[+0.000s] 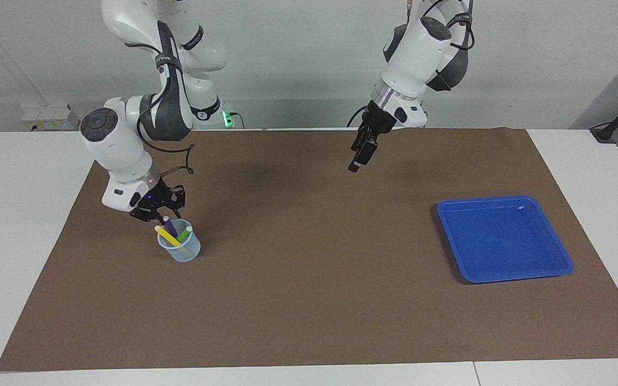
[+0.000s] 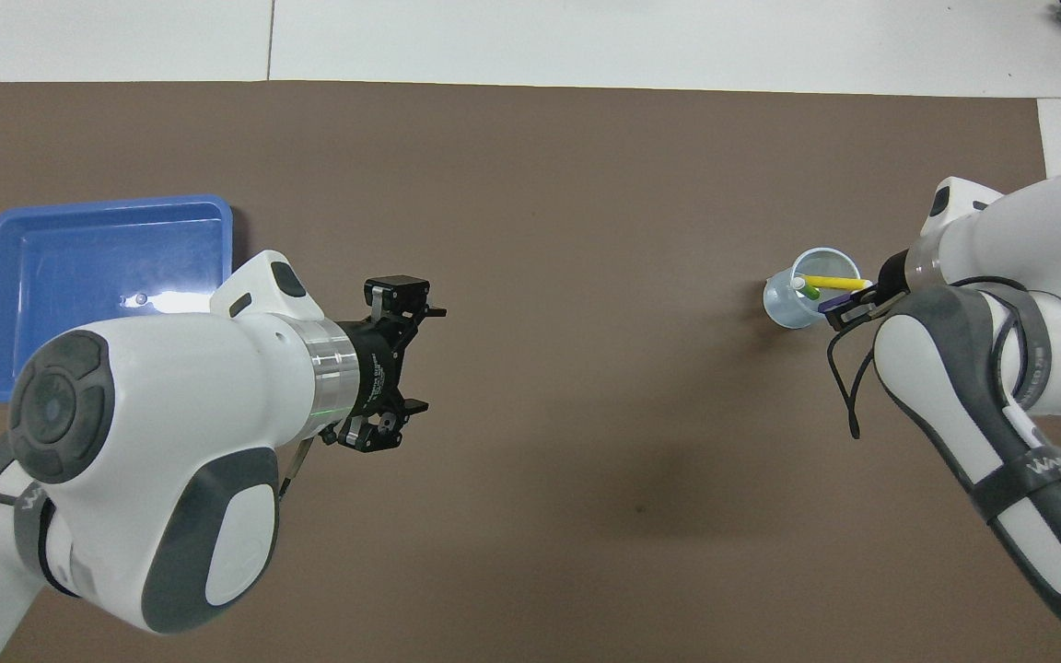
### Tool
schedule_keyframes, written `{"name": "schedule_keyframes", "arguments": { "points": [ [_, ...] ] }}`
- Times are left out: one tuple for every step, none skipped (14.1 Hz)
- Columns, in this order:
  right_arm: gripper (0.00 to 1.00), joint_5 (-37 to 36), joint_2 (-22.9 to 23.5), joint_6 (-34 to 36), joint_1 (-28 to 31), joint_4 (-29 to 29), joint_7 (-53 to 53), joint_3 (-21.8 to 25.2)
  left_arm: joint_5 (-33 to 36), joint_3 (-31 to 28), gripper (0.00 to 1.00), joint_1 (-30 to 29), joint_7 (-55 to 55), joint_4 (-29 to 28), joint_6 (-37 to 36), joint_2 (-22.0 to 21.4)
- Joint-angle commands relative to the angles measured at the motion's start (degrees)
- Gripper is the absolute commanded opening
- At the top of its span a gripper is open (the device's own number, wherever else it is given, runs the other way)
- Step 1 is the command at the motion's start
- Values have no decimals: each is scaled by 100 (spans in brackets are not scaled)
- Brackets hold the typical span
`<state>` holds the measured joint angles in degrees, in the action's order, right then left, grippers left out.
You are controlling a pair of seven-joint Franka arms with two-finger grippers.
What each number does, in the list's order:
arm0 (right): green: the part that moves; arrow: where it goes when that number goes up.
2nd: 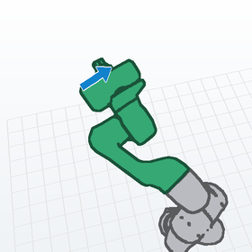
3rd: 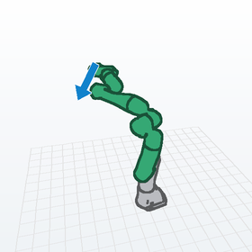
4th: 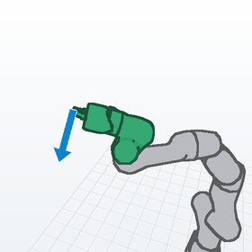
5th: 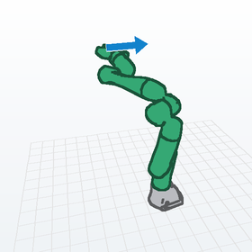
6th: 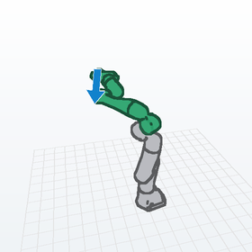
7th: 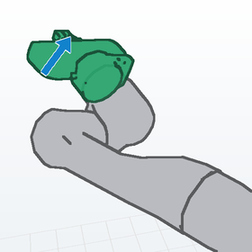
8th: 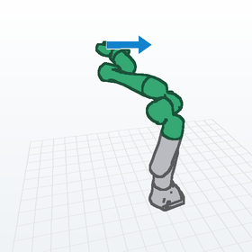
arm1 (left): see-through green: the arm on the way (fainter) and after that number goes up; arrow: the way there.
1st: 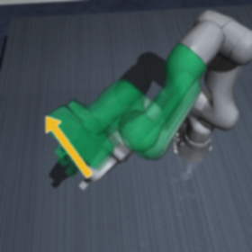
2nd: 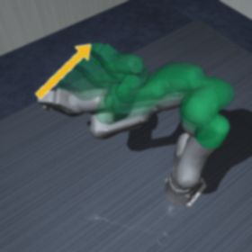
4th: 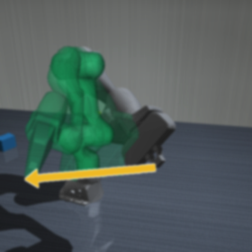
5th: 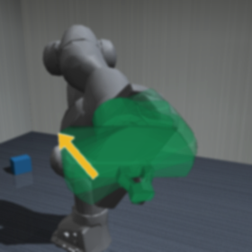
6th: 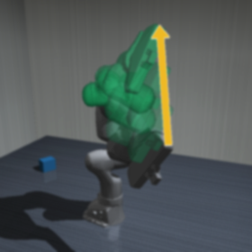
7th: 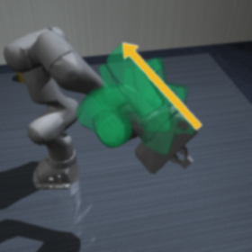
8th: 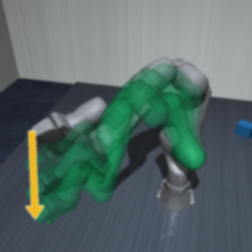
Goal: Right arm passes pens to left for tray arrangement
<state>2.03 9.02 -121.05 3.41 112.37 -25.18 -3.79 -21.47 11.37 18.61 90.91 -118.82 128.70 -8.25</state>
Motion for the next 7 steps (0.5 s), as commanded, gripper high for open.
{"name": "schedule_keyframes", "arguments": {
  "points": [
    [41,-247,21,73,54,-31,189,-34,-112,-65,100,90,41,-203,129,-177],
    [40,-247,21,90,63,-31,198,-34,-112,-65,100,90,32,-212,129,-177],
    [38,-247,21,116,72,-40,198,-42,-112,-65,100,90,32,-212,129,-177],
    [36,-247,21,117,72,-31,198,-34,-112,-65,100,90,32,-212,129,-177],
    [34,-247,21,117,72,-31,198,-34,-112,-65,100,90,32,-212,129,-177],
    [34,-247,21,125,80,-31,198,-34,-112,-65,100,90,32,-212,129,-177],
    [33,-247,21,152,89,-31,198,-34,-112,-65,100,90,32,-212,129,-177]
  ]
}}
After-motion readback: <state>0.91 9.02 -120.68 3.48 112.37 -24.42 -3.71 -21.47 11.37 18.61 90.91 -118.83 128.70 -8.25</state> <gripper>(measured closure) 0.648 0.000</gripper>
